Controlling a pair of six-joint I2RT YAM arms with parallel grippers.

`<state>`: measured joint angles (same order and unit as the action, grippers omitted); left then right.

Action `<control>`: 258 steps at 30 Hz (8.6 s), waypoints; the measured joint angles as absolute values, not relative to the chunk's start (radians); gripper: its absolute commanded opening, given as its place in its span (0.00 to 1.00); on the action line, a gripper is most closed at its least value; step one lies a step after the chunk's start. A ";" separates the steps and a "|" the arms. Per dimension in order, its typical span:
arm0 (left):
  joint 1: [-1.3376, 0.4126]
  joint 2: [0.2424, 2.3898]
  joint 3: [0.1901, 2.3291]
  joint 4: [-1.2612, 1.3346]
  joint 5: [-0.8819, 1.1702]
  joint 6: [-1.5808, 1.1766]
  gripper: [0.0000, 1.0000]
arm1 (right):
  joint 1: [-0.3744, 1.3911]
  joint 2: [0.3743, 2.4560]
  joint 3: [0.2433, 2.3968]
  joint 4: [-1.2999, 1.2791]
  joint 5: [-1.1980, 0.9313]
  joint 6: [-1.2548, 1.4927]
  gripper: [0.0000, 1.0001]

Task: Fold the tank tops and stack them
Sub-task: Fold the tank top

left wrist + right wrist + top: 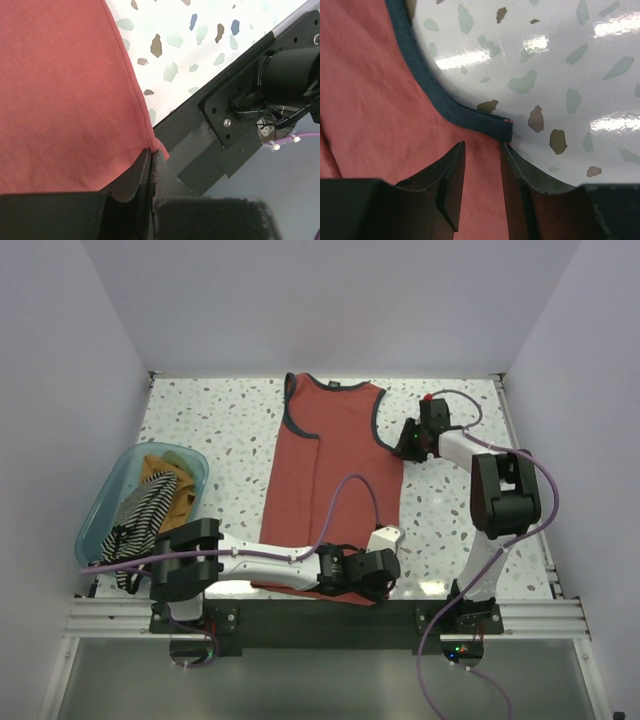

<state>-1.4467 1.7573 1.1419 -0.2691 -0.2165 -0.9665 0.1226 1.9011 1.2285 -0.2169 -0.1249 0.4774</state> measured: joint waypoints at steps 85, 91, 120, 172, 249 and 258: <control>-1.447 1.264 0.635 -0.497 -0.497 -1.351 0.00 | 0.503 2.268 1.877 -0.471 0.144 0.583 0.00; -1.447 1.260 0.624 -0.506 -0.490 -1.351 0.00 | 0.524 2.300 1.909 -0.482 0.150 0.583 0.01; -1.447 1.267 0.624 -0.503 -0.464 -1.316 0.13 | 0.588 2.320 1.936 -0.492 0.200 0.536 0.50; -0.762 1.176 0.693 -0.445 -0.337 -0.926 0.57 | 0.483 2.620 2.383 -0.580 0.149 0.337 0.79; -0.776 1.068 0.322 -0.111 -0.141 -0.918 0.00 | 0.956 1.147 0.471 -0.347 0.197 1.079 0.09; -0.842 1.045 0.317 -0.149 -0.146 -0.968 0.00 | 0.980 1.004 0.469 -0.406 0.196 1.047 0.54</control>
